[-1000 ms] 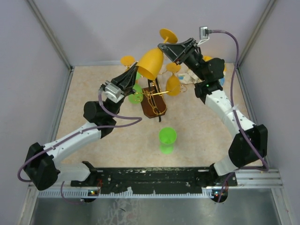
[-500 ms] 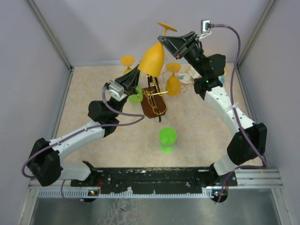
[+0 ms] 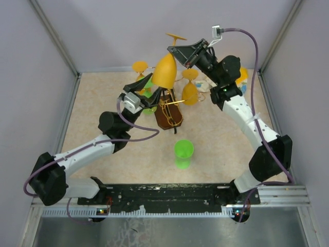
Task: Place the wine glass upside down on the wine glass rack
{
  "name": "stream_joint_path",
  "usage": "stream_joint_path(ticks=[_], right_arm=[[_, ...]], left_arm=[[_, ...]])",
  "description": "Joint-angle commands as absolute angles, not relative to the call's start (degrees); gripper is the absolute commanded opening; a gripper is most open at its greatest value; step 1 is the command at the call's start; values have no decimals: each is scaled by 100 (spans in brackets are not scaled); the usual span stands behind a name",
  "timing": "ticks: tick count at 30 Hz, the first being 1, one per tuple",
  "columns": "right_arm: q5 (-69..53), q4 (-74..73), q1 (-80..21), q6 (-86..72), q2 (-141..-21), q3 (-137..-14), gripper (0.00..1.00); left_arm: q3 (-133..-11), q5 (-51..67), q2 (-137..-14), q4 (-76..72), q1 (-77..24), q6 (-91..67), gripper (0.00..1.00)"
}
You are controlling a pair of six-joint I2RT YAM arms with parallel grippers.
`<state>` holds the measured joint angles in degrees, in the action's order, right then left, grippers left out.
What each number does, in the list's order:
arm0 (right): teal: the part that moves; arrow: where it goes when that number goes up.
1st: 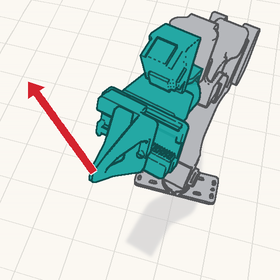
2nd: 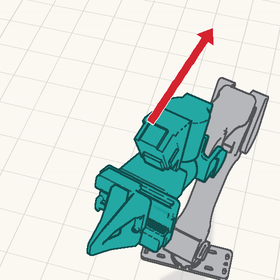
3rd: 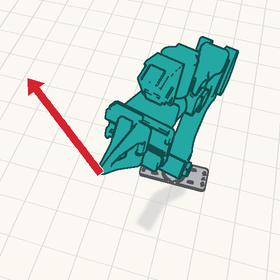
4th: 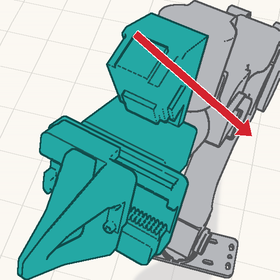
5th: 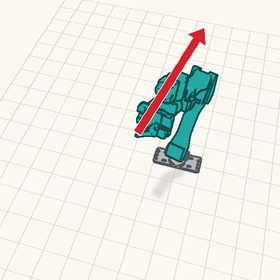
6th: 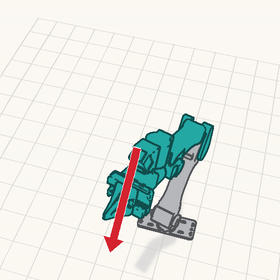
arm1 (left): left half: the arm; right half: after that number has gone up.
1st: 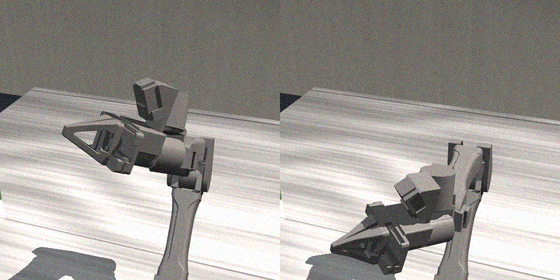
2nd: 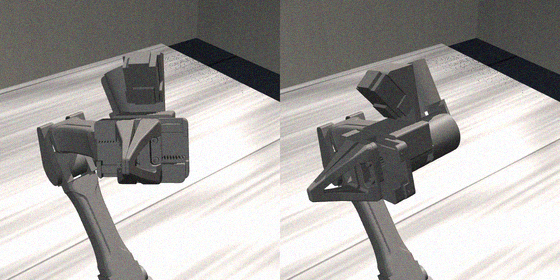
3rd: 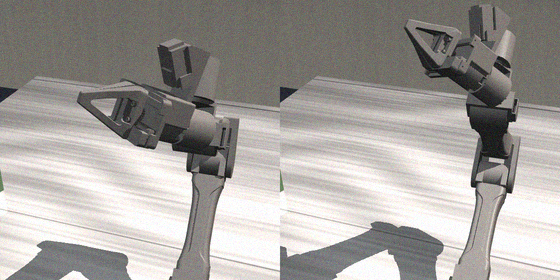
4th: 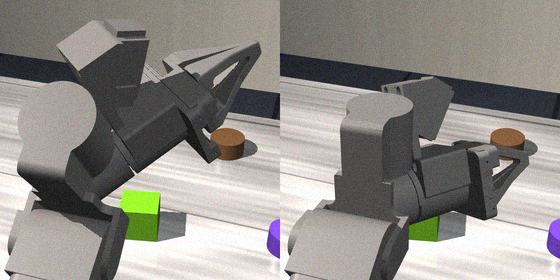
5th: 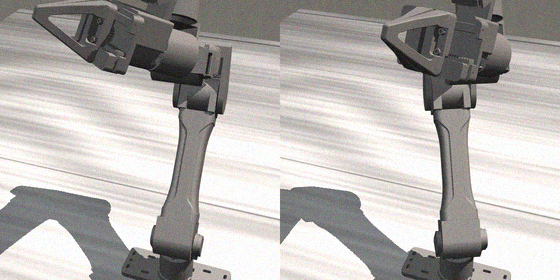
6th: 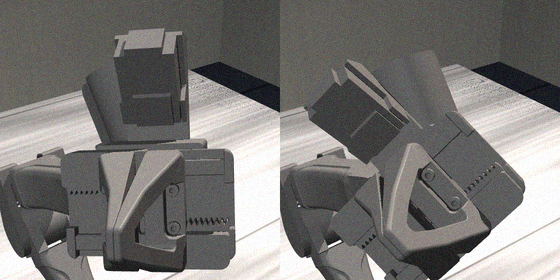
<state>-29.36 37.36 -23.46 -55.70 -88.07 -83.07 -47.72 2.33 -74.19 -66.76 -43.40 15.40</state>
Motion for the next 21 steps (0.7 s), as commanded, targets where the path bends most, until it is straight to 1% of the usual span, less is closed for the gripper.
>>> stream_joint_path(ticks=[1,4,9,12,18,21], right_arm=[[-2367,2646,-2391,-4044,-8249,-8599,0],[-2097,2323,-2388,-3509,-8087,-8678,0],[-1539,1700,-2382,-2585,-7868,-8835,0],[-962,1230,-2382,-1957,-7684,-8805,0],[362,481,-2332,-828,-7009,-8282,0],[974,266,-2291,-276,-6584,-7875,0]], left_arm=[[-4502,590,-7031,-6504,-4377,1640,66],[-4398,726,-6870,-6097,-4382,1660,70],[-4287,786,-6590,-5368,-4377,1423,72],[-4299,602,-6408,-4949,-4377,1258,73],[-4740,41,-6252,-3839,-4377,1150,74],[-4869,-97,-6196,-3569,-4373,1154,74]])
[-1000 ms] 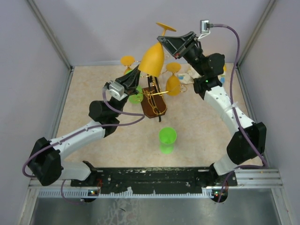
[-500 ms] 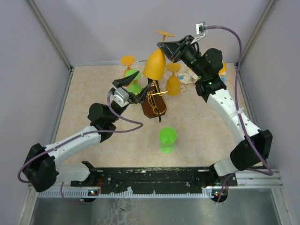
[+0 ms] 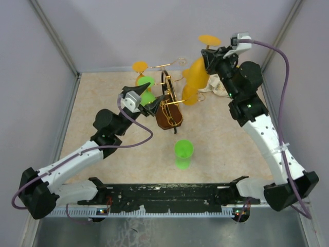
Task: Place the wine glass upside down on the wine glass rack
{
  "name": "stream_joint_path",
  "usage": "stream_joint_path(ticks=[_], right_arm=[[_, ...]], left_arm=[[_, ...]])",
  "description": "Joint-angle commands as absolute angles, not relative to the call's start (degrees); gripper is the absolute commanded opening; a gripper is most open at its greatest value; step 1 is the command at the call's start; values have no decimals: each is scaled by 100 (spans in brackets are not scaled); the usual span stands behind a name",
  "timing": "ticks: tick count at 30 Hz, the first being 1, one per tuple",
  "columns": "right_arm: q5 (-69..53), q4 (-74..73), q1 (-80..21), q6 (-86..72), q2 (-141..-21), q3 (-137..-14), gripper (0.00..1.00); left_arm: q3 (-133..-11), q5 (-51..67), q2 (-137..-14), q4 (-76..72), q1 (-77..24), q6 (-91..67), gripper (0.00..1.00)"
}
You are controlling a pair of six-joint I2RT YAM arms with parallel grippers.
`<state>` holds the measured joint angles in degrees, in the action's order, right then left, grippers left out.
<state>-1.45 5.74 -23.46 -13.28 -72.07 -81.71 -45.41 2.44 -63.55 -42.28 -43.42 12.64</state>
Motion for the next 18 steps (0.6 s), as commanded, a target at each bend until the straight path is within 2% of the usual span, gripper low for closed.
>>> stream_joint_path(ticks=[1,9,18], right_arm=[[1190,204,-2274,-116,-6434,-7735,0],[1662,-298,-2153,414,-5402,-6590,0],[1074,-411,-2153,319,-4223,-5104,0]], left_arm=[[-4896,-162,-6171,-3496,-4372,1133,75],[-5594,-724,-6154,-2272,-4280,819,78],[-5766,-226,-5967,-1731,-3453,95,79]])
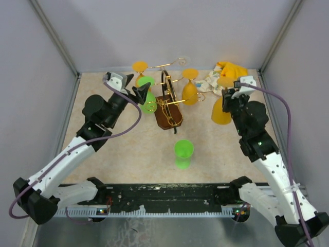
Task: Place the wine glass upside down on the wine glass rack
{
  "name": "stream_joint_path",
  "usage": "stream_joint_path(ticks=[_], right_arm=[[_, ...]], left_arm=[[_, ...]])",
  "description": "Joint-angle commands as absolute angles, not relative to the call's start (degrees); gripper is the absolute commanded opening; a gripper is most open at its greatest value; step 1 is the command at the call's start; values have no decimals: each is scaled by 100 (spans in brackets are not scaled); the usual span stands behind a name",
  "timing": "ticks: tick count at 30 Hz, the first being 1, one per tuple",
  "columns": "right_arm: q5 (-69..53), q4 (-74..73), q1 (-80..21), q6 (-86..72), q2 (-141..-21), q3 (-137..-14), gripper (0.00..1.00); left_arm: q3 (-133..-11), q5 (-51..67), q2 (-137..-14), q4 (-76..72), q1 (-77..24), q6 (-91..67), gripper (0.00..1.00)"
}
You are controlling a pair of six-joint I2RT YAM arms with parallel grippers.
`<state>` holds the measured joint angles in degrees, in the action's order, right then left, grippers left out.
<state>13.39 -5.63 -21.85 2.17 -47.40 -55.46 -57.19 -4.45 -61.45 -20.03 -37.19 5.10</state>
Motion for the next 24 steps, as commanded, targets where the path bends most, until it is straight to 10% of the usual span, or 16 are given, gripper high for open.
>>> stream_joint_path(ticks=[1,24], right_arm=[[956,-380,-2153,307,-4097,-4952,0],[-1466,3570,-2153,69,-3692,-2162,0]], left_arm=[[-5754,-212,-5939,-1724,-3398,77,78],[-5669,-315,-5873,-1687,-3296,370,78]])
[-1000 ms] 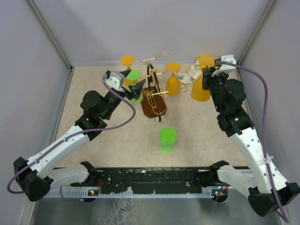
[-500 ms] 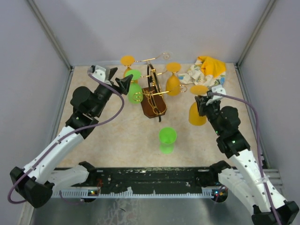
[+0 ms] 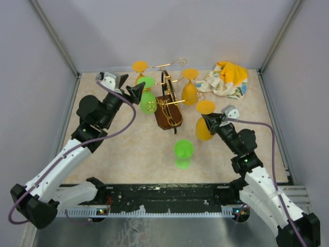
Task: Place the wine glass upside down on the wine glass rack
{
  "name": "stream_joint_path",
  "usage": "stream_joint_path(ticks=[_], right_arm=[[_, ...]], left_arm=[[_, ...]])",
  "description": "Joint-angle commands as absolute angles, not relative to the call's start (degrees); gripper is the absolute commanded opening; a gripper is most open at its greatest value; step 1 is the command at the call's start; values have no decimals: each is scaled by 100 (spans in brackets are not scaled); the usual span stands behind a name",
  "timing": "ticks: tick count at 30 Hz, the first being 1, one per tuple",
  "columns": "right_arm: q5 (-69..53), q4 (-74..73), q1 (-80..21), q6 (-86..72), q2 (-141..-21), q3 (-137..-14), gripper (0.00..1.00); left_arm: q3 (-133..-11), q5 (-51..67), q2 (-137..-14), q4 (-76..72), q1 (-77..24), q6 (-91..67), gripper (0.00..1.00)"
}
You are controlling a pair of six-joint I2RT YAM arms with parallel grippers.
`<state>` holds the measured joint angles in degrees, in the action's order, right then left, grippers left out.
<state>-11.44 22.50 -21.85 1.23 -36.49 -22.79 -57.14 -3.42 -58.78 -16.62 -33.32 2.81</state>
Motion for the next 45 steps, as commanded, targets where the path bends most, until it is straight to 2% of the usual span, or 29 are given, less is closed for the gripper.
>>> stream_joint_path(ticks=[1,24,45], right_arm=[[-1503,3660,-2153,78,-3719,-2116,0],[-1563,5588,-2153,-143,-5699,-2448,0],[-917,6097,-2205,-468,-6725,-2911,0]], left_arm=[[-5657,-314,-5877,-1687,-3296,380,78],[-5630,-289,-5903,-1602,-3180,547,79],[-5590,-179,-5950,-1626,-3112,466,80]])
